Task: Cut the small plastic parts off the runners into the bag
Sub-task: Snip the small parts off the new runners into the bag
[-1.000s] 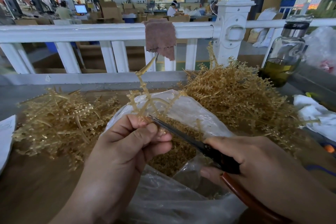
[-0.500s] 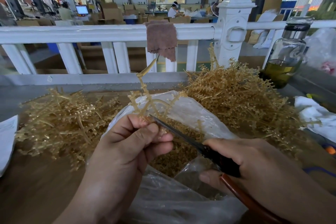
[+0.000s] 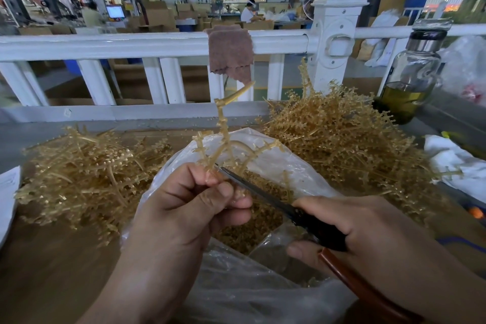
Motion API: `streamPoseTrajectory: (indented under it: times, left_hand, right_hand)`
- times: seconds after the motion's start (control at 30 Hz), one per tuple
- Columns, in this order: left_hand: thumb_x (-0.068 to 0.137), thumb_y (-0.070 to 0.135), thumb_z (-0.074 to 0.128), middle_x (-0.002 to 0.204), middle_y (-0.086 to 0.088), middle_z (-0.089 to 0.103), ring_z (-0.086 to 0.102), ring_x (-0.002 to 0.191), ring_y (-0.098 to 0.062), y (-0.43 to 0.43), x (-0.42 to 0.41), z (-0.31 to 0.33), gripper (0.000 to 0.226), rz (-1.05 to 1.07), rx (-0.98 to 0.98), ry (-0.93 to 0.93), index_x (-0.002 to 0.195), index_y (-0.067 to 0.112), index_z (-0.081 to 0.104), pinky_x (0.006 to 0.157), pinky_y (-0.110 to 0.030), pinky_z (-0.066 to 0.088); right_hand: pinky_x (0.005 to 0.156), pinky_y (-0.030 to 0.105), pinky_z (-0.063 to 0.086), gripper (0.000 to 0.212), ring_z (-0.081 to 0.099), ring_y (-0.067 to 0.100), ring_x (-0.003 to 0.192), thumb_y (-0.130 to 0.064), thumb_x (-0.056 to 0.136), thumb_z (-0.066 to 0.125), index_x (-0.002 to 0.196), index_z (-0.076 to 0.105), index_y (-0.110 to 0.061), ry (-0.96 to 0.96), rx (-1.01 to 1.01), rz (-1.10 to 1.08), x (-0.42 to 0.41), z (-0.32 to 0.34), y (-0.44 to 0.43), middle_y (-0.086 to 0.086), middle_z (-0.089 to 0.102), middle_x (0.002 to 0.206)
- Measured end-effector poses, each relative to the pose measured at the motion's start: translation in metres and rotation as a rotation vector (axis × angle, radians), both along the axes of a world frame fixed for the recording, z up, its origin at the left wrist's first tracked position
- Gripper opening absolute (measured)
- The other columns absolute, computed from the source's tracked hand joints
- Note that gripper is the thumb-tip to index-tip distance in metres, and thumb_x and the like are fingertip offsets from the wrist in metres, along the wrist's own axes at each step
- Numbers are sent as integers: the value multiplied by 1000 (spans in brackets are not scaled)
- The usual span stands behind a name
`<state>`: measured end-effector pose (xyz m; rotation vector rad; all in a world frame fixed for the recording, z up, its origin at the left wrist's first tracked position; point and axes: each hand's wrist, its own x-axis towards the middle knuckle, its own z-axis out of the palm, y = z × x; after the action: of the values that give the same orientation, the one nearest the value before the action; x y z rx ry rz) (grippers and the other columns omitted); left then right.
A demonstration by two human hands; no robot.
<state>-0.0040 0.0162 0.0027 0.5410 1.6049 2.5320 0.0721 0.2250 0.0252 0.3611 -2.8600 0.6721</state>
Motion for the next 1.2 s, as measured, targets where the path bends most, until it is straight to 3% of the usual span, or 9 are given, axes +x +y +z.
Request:
streamPoseTrajectory:
  times: [0.47, 0.67, 1.0, 1.13, 1.2]
  left_hand:
    - [70, 9, 66, 66, -10, 67, 73, 64, -23, 2, 1, 0, 18, 0, 8, -4, 62, 25, 69, 55, -26, 58]
    - [70, 8, 66, 68, -13, 67, 72, 65, -24, 1, 2, -4, 14, -10, 6, -21, 65, 21, 68, 55, -27, 58]
    - [69, 10, 69, 73, -19, 72, 75, 67, -29, 2, 0, -7, 10, 72, -60, -22, 70, 20, 70, 55, -27, 58]
    - [83, 26, 71, 82, -22, 74, 76, 77, -35, 1, 0, -8, 4, 116, -94, -17, 80, 24, 70, 58, -31, 59]
    - [90, 33, 69, 85, -21, 74, 76, 79, -35, 0, 0, -9, 15, 141, -132, 0, 76, 27, 71, 59, -31, 59]
  right_hand:
    - [49, 22, 38, 40, 56, 4, 59, -70, 82, 50, 80, 58, -31, 38, 35, -27, 1, 2, 1, -13, 55, 65]
    - [53, 15, 37, 44, 57, 2, 65, -71, 81, 49, 84, 60, -28, 2, 48, -26, 3, 1, 0, -15, 58, 72]
    - [64, 17, 43, 49, 57, -2, 74, -73, 80, 43, 97, 64, -32, -18, 93, -49, 4, 1, 0, -18, 59, 72]
    - [51, 14, 37, 50, 54, -2, 63, -74, 79, 34, 98, 63, -39, 11, 185, -76, 4, 1, 0, -24, 56, 69]
    - [52, 13, 36, 50, 54, -2, 63, -74, 79, 33, 99, 64, -40, 7, 203, -74, 3, 2, 0, -24, 57, 70]
